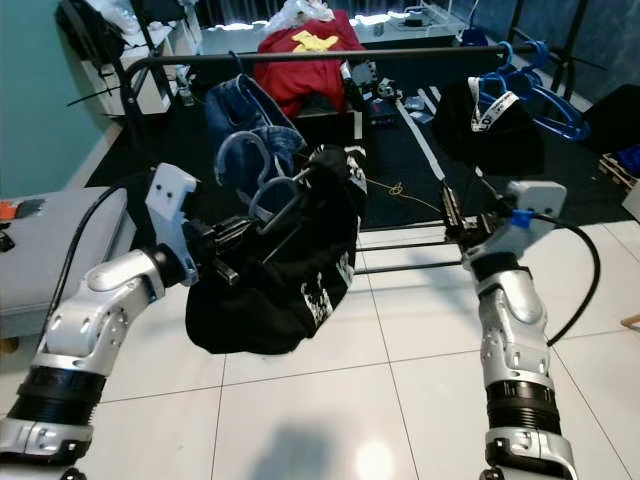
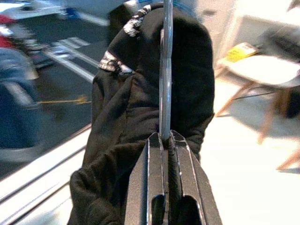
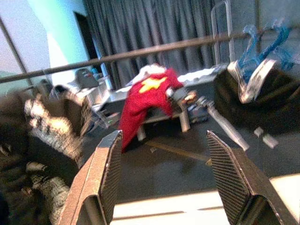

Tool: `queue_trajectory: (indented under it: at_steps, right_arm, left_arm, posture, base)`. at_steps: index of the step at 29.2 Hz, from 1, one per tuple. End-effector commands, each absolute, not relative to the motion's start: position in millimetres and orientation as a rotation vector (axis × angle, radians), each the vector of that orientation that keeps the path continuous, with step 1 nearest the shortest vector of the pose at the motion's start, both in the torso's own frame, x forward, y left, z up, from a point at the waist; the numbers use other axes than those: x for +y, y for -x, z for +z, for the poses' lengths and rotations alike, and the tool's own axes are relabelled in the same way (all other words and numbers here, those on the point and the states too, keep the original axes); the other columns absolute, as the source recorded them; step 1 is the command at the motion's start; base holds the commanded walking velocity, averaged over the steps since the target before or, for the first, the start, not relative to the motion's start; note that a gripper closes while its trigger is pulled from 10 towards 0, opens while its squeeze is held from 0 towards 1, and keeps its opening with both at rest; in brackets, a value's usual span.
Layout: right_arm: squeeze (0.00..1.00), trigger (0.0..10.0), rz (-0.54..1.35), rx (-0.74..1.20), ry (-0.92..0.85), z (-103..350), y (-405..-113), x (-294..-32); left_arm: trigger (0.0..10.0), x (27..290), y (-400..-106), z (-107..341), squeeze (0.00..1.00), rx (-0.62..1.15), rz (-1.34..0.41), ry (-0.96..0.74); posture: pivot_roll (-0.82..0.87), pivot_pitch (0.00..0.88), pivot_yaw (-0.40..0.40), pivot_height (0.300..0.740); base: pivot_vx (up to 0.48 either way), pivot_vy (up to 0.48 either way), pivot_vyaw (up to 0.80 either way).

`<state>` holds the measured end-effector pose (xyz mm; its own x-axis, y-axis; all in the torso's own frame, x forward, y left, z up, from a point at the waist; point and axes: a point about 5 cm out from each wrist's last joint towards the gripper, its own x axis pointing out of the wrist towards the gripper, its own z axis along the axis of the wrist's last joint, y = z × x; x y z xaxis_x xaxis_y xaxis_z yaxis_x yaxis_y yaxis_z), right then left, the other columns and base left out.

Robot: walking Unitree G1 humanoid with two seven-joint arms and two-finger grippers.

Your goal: Hang hanger

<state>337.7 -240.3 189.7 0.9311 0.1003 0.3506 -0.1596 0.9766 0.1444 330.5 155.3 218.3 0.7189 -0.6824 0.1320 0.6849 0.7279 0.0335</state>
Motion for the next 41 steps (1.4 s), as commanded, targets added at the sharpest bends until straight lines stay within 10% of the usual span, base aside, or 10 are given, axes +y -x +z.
queue_trajectory:
  at_steps: [1, 26, 27, 28, 29, 30, 31, 41]
  right_arm:
    - [0.00, 10.0, 0.158, -0.308, -0.224, 179, -337, -240]
    - [0.00, 10.0, 0.523, -0.331, -0.482, 159, -315, -233]
    - [0.00, 8.0, 0.526, -0.334, -0.495, 160, -316, -234]
    - [0.00, 8.0, 0.526, -0.334, -0.495, 160, -316, -234]
    - [0.00, 2.0, 0.526, -0.335, -0.499, 160, -316, -235]
    - [0.00, 2.0, 0.517, -0.337, -0.502, 159, -317, -236]
    - [0.00, 0.0, 0.511, -0.340, -0.510, 159, -317, -237]
    - [0.00, 0.0, 0.476, -0.361, -0.524, 159, -317, -241]
  left_arm:
    - [0.0, 153, -323, 228, 0.00, -0.191, -0.837, 0.050]
    - [0.0, 147, -301, 209, 0.00, -0.059, -1.174, 0.161]
    - [0.0, 147, -301, 209, 0.00, -0.056, -1.171, 0.159]
    - [0.0, 147, -301, 209, 0.00, -0.056, -1.171, 0.159]
    - [0.0, 147, -301, 209, 0.00, -0.055, -1.169, 0.158]
    - [0.0, 147, -302, 209, 0.00, -0.054, -1.168, 0.159]
    - [0.0, 147, -301, 209, 0.00, -0.054, -1.170, 0.159]
    - [0.0, 151, -308, 209, 0.00, -0.073, -1.096, 0.124]
  posture:
    - [0.05, 0.089, 0.066, 0.740]
    - [0.05, 0.091, 0.063, 0.740]
    - [0.05, 0.092, 0.063, 0.740]
    - [0.05, 0.092, 0.063, 0.740]
    - [0.05, 0.092, 0.063, 0.740]
    - [0.05, 0.091, 0.062, 0.740]
    - [0.05, 0.091, 0.061, 0.740]
    - [0.05, 0.090, 0.061, 0.740]
  base:
    - [0.000, 0.000, 0.00]
    - [0.000, 0.000, 0.00]
    - [0.000, 0.000, 0.00]
    - [0.000, 0.000, 0.00]
    - [0.000, 0.000, 0.00]
    - [0.000, 0.000, 0.00]
    - [0.000, 0.000, 0.00]
    - [0.000, 0.000, 0.00]
